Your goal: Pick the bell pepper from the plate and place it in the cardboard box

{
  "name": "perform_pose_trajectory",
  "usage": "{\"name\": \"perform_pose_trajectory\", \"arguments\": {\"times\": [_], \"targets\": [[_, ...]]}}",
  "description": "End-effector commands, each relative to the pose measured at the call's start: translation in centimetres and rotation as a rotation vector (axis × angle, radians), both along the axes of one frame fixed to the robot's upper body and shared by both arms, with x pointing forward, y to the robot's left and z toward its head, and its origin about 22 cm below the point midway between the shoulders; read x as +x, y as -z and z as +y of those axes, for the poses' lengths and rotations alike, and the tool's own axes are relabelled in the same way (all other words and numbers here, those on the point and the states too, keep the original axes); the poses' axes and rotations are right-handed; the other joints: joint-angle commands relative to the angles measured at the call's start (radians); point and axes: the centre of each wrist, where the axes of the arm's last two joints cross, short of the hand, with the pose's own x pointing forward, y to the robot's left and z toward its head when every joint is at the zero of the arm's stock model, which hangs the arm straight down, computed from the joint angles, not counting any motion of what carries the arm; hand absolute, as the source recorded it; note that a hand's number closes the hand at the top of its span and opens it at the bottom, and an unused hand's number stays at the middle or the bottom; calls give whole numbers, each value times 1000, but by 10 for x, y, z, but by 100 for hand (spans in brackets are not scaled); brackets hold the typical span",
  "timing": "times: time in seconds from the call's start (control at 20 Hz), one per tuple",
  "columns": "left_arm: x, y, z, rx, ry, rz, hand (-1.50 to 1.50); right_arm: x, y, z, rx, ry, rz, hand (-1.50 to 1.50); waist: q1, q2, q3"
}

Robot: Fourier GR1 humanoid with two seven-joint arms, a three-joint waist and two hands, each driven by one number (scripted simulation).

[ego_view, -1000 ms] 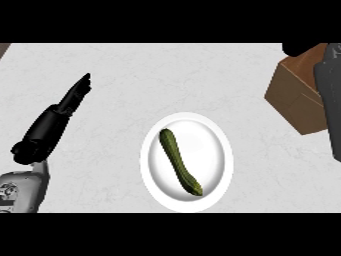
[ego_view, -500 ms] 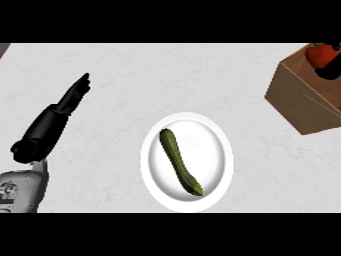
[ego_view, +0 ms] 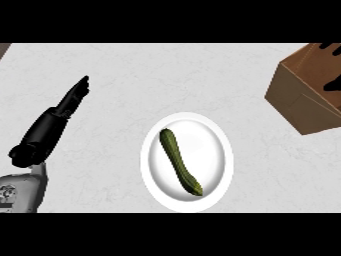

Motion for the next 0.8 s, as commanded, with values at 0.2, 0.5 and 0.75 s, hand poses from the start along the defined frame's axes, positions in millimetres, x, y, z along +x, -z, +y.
{"name": "perform_pose_trajectory", "arguments": {"times": [0.2,0.5,0.75], "targets": [[4,-6,3,-6,-9,-18,0,0,-18,-8,601,54,-495,-150,-13,-6,4],[-4,-1,3,0,8,8,0,-19,-9,-57,899,307,-631,-150,-1,0,1],[12,-8,-6,2,1,-12,0,-40,21,-90,923,368,-716,-150,-1,5,1]]}}
